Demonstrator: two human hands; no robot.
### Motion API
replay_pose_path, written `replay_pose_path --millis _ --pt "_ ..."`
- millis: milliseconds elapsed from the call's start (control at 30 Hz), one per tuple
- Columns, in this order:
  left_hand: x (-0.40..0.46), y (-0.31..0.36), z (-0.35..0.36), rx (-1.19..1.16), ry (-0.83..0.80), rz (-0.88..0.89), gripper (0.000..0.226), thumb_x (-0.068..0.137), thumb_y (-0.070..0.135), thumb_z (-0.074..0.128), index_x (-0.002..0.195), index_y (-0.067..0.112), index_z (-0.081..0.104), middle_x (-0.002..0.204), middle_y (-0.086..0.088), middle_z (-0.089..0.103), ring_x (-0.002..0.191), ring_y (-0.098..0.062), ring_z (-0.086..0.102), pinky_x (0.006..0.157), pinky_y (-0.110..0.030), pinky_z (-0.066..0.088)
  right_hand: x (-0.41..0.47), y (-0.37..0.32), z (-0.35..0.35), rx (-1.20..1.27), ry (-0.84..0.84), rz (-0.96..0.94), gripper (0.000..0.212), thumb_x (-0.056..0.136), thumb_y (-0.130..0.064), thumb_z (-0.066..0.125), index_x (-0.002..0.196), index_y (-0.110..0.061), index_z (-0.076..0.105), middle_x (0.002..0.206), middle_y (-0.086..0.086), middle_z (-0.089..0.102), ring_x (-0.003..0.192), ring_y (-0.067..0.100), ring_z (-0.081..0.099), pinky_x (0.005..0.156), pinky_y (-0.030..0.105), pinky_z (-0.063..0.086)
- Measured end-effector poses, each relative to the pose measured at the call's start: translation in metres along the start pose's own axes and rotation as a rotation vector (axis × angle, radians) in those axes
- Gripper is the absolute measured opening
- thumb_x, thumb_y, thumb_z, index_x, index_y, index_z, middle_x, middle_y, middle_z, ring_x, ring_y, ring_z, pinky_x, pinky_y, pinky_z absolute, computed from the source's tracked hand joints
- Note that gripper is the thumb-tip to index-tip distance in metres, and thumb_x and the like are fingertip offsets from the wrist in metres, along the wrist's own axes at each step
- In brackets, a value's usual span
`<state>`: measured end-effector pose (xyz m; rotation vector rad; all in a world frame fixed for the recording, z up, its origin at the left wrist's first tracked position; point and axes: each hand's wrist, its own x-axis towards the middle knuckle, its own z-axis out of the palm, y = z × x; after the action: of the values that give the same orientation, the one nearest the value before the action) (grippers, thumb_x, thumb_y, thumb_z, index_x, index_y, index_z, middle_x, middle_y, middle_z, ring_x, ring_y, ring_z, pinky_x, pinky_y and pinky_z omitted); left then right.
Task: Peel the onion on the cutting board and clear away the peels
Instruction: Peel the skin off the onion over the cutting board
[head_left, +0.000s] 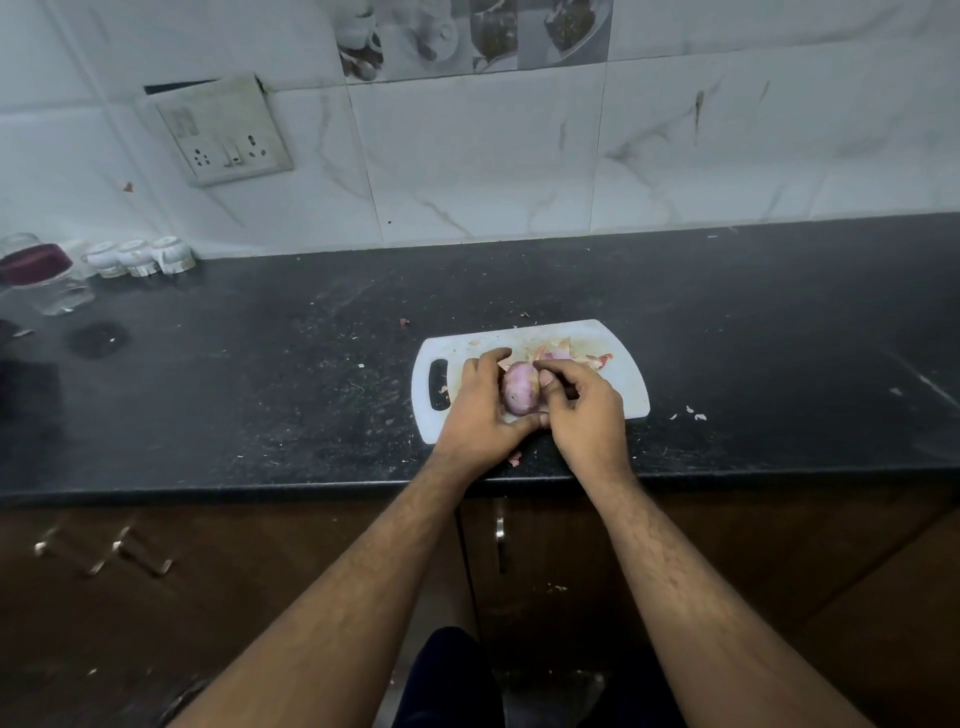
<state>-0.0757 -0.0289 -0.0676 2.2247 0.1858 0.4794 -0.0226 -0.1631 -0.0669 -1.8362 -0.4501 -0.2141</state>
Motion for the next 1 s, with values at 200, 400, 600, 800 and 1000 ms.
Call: replay_pose_path --millis 200,400,600,800,1000 --pt "0.002 -0.003 0.003 -0.037 -0.016 0.056 0.062 0.082 0.029 0.082 0.135 0.022 0.051 0.124 0.004 0.059 0.113 -0.009 0.06 0.099 -0.03 0.053 -0.004 -0.001 -0.001 -0.058 0.025 -0.068 0.021 0.099 -0.028 0.064 0.117 -0.021 0.073 0.116 -0.011 0.067 0.105 0.0 0.06 0.089 0.006 0.044" --pt "0.002 -0.005 0.003 -0.084 0.007 0.056 0.054 0.078 0.024 0.087 0.119 0.025 0.051 0.114 0.004 0.065 0.105 -0.011 0.065 0.091 -0.034 0.056 -0.007 -0.002 -0.003 -0.041 0.057 -0.157 0.018 0.095 -0.019 0.07 0.113 -0.021 0.075 0.114 -0.011 0.068 0.11 0.003 0.062 0.094 0.025 0.053" --pt "0.003 -0.008 0.005 -0.083 0.014 0.081 0.065 0.074 0.032 0.087 0.129 0.031 0.051 0.125 0.004 0.063 0.117 -0.014 0.061 0.101 -0.045 0.054 -0.003 0.001 -0.005 -0.038 0.05 -0.126 0.017 0.093 -0.021 0.071 0.11 -0.017 0.073 0.105 -0.012 0.068 0.098 0.0 0.063 0.088 0.014 0.048" --pt "0.004 -0.01 0.004 -0.052 0.037 0.102 0.065 0.074 0.022 0.09 0.13 0.024 0.057 0.125 0.001 0.062 0.118 -0.012 0.056 0.103 -0.033 0.048 -0.002 0.005 -0.001 -0.038 0.068 -0.109 0.015 0.096 -0.023 0.067 0.11 -0.017 0.07 0.107 -0.011 0.069 0.095 0.002 0.064 0.086 0.017 0.052" --pt "0.005 -0.012 0.005 -0.019 0.039 0.11 0.063 0.07 0.027 0.093 0.122 0.027 0.058 0.115 0.001 0.061 0.11 -0.014 0.055 0.093 -0.026 0.047 0.003 0.004 -0.001 -0.046 0.008 -0.022 0.016 0.098 -0.031 0.063 0.107 -0.019 0.069 0.099 -0.01 0.07 0.09 0.005 0.064 0.082 0.023 0.053"
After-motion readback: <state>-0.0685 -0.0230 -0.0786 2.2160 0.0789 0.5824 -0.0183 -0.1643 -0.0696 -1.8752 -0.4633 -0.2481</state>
